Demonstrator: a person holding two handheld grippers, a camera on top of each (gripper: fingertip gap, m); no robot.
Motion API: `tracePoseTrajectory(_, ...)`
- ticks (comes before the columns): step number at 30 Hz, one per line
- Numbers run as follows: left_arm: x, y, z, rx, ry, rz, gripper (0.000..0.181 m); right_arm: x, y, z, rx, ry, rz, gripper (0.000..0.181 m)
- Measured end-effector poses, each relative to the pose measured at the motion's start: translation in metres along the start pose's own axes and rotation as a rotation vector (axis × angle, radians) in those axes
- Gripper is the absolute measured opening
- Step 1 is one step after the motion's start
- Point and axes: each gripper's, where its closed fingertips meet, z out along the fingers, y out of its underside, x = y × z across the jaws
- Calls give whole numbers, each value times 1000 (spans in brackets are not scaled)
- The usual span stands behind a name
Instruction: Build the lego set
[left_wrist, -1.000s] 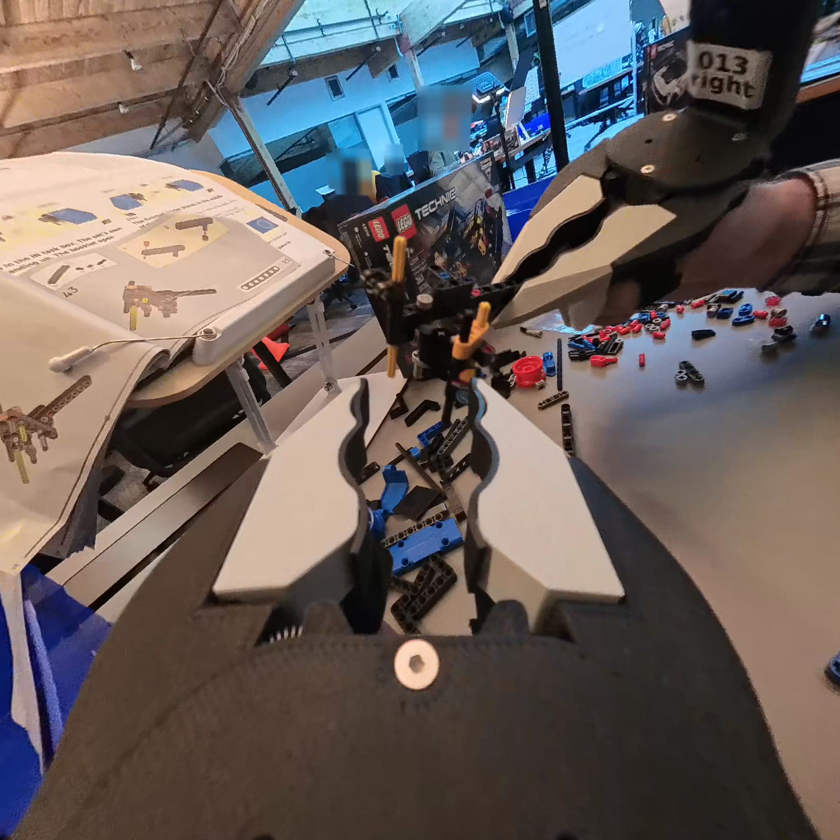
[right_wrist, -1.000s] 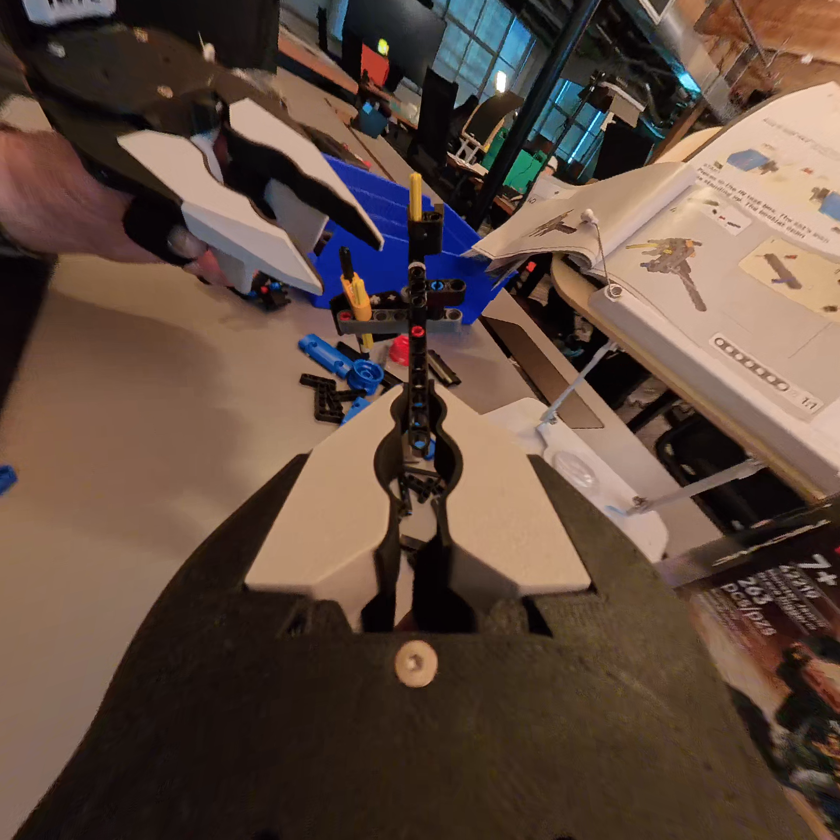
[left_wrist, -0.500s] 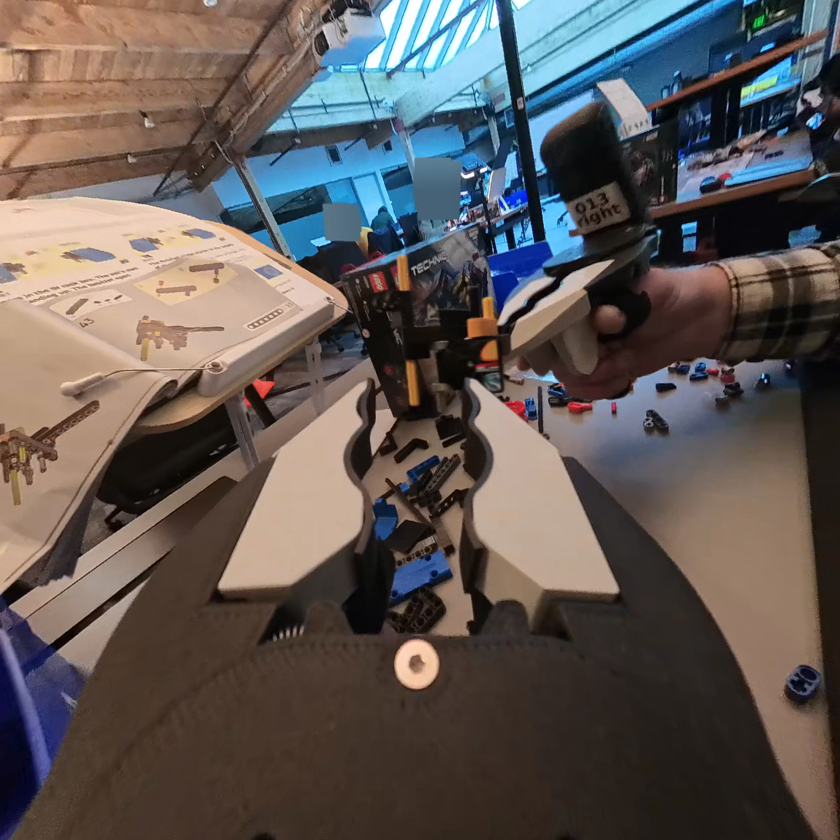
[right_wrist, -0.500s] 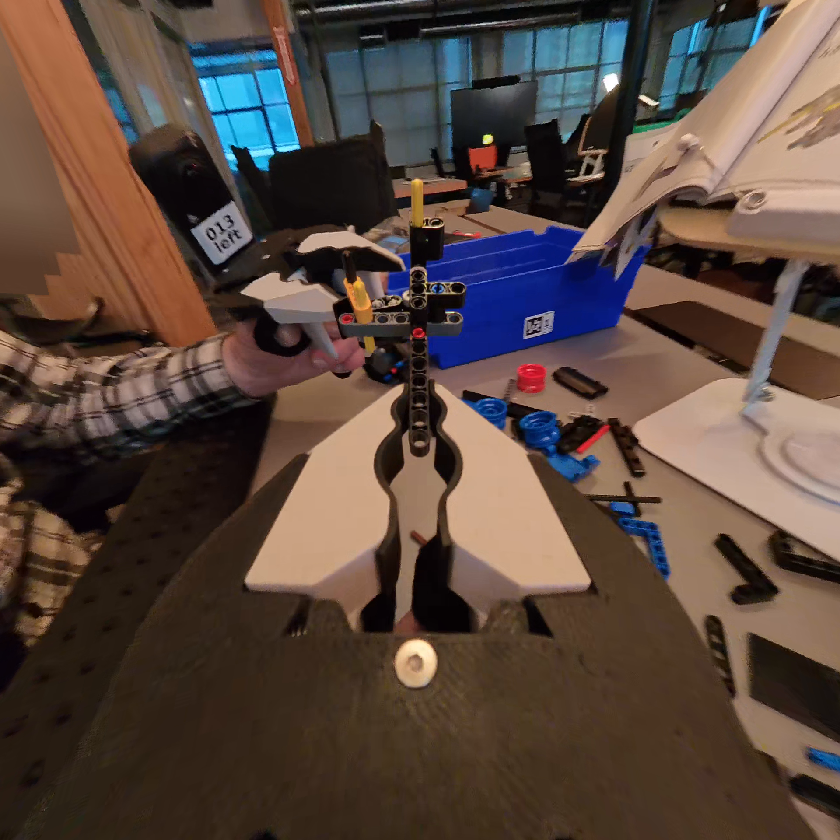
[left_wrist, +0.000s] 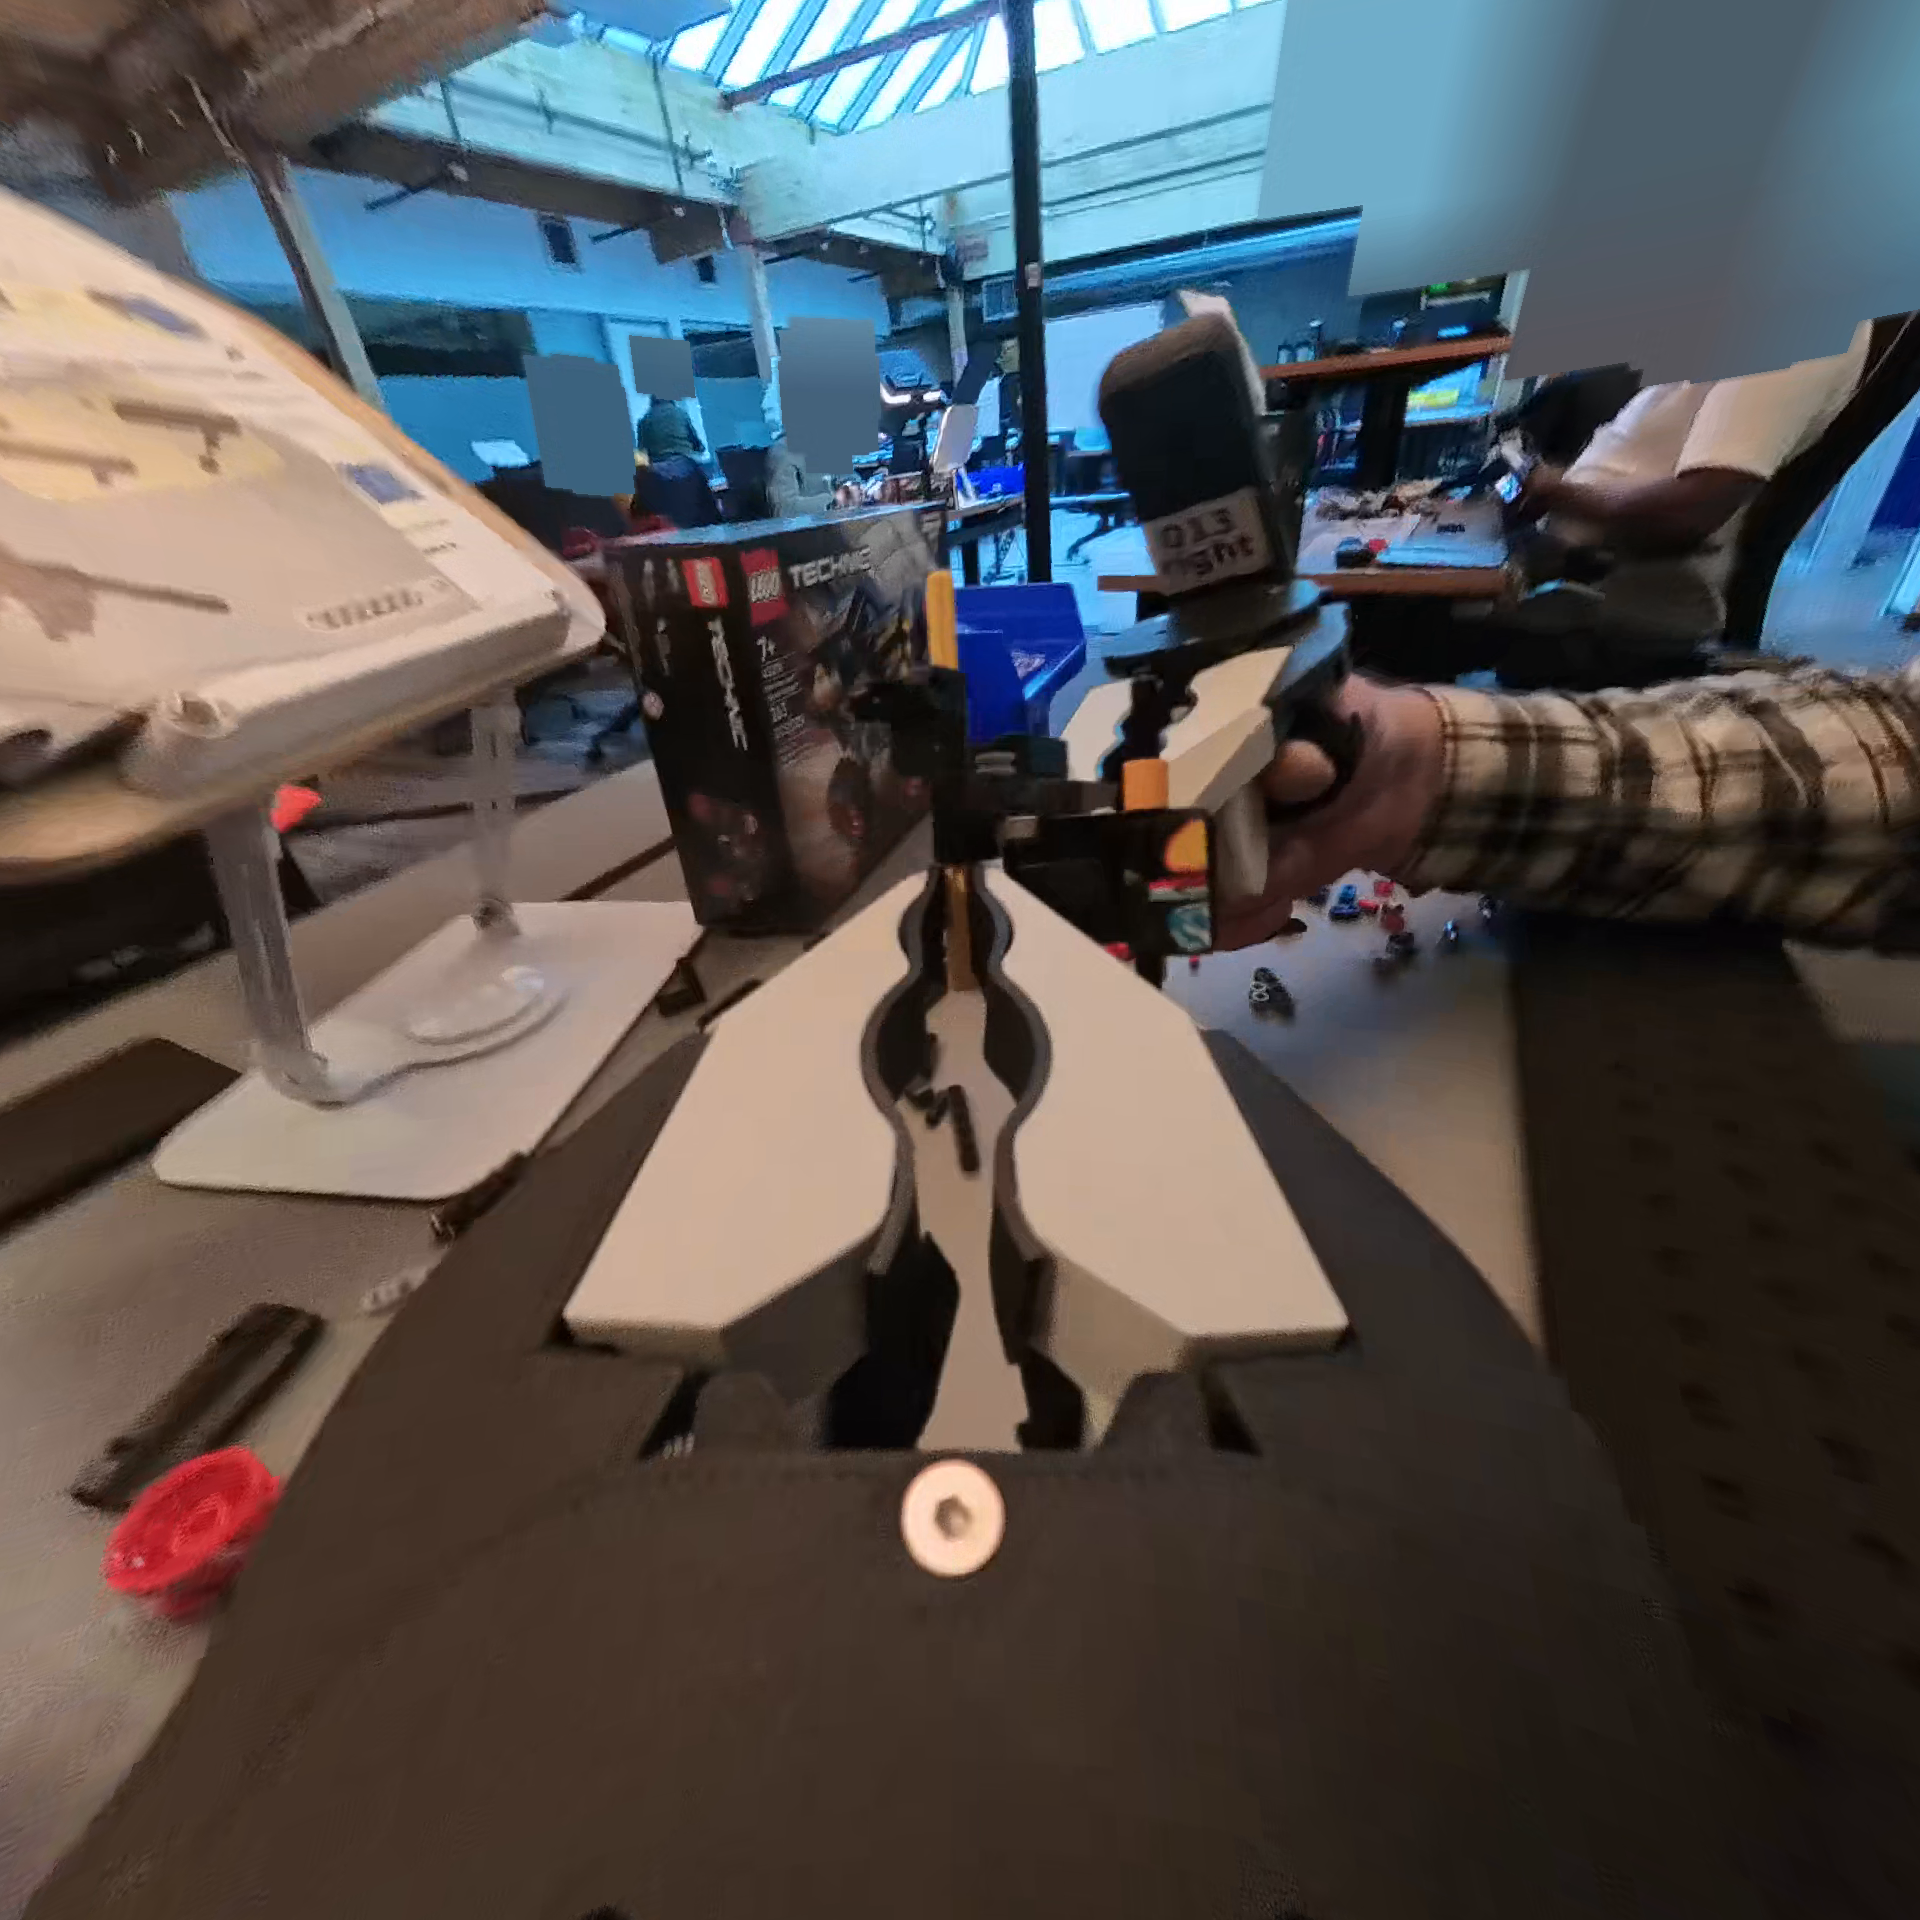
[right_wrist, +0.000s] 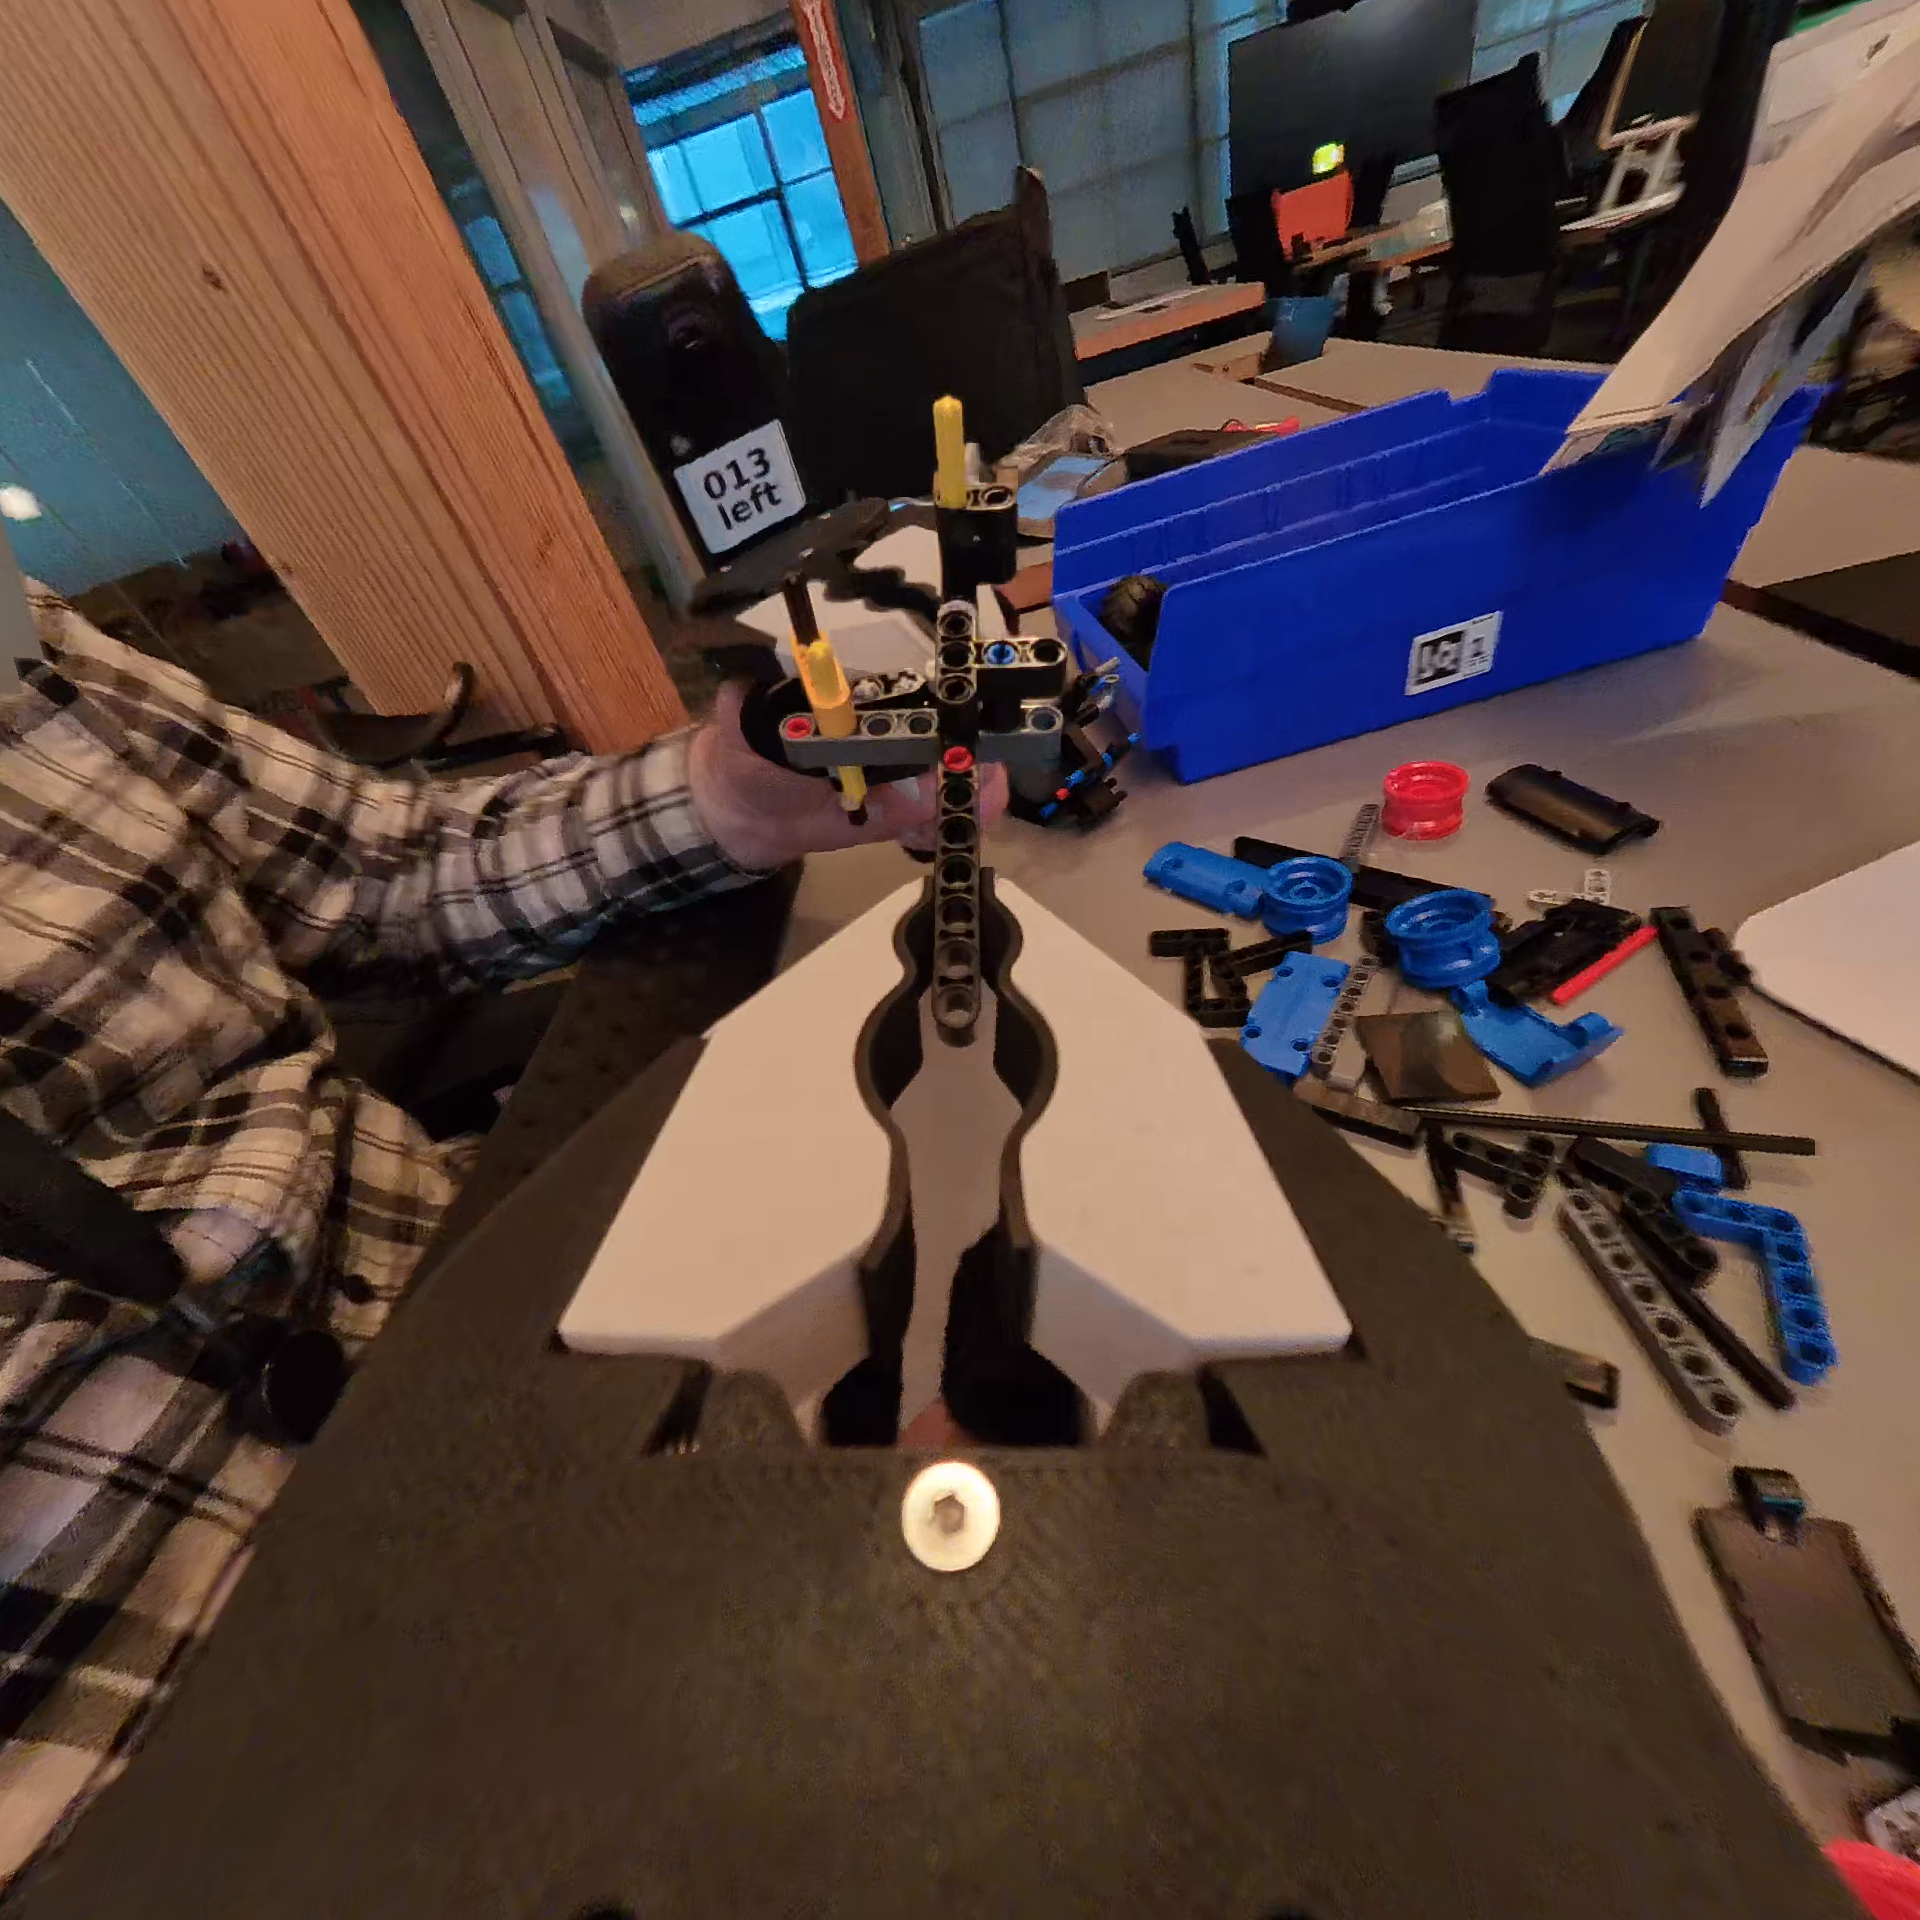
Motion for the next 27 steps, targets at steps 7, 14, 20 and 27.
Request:
tracePoseTrajectory(7,-11,19,7,-59,26,-286,3,21,-15,-2,-52,378,-481,24)
tracePoseTrajectory(14,-10,22,8,-45,92,-472,2,23,-4,5,-300,595,-1034,27)
tracePoseTrajectory(20,-12,20,4,-5,140,-606,2,28,-12,5,-368,746,-1292,7)
tracePoseTrajectory(27,-8,12,4,41,189,-615,14,28,-15,3,-293,714,-1141,3)
